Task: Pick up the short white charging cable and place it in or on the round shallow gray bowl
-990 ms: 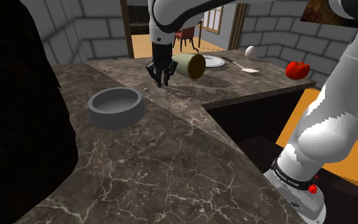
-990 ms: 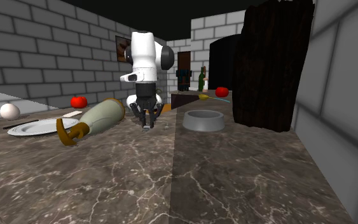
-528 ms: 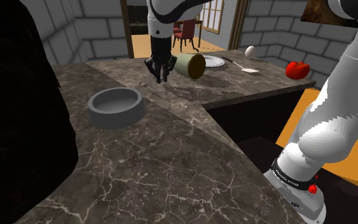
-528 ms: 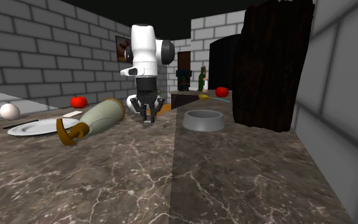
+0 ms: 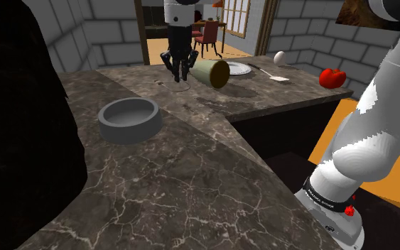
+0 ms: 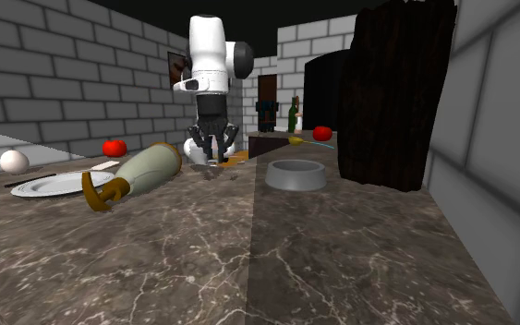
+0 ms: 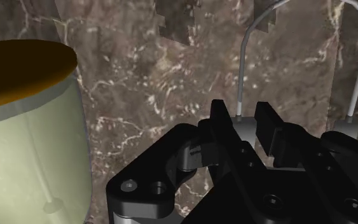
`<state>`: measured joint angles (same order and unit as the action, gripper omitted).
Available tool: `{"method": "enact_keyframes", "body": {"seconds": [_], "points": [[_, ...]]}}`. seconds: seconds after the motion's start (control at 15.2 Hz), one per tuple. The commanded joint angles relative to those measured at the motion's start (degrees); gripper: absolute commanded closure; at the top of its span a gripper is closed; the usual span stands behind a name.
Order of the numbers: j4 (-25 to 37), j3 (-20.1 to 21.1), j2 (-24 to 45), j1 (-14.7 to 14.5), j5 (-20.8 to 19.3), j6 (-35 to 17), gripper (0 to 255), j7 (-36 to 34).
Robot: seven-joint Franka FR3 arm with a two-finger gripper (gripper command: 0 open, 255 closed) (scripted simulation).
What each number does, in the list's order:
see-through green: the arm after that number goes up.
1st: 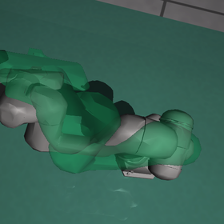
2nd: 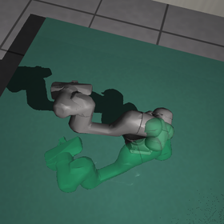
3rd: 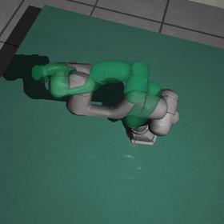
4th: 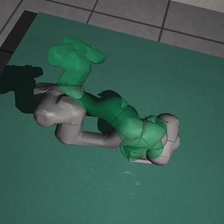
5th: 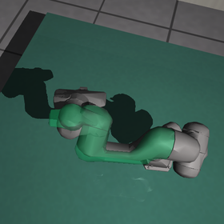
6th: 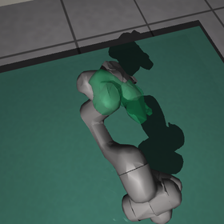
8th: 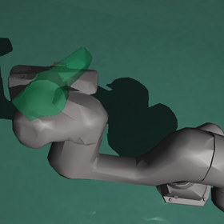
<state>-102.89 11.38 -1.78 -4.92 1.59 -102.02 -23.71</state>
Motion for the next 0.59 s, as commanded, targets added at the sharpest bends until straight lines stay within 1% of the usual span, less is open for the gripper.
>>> {"method": "enact_keyframes", "body": {"seconds": [0.0,0.53], "points": [[1.82,0.03,0.29,-0.03,-0.07,1.57,255,-0.11],[8.69,0.06,1.04,-0.05,-0.24,7.69,255,-0.34]]}}
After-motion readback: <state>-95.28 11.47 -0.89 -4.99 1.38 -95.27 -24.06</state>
